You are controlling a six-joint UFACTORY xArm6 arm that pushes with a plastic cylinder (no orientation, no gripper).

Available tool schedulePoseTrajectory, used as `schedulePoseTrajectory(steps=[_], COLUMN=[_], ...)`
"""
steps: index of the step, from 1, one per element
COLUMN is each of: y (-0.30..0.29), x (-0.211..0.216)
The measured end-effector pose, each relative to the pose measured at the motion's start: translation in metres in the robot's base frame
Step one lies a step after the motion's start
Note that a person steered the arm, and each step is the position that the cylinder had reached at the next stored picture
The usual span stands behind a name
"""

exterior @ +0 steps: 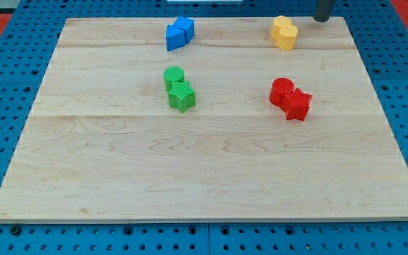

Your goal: Place the yellow hexagon left to the yellow heart

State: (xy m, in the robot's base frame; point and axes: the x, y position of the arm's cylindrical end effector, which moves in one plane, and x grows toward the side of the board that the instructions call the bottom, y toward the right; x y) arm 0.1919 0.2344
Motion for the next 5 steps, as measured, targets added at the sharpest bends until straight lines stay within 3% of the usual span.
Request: schedulePoseTrajectory(steps=[5], y=[-0.054], x=[0.005])
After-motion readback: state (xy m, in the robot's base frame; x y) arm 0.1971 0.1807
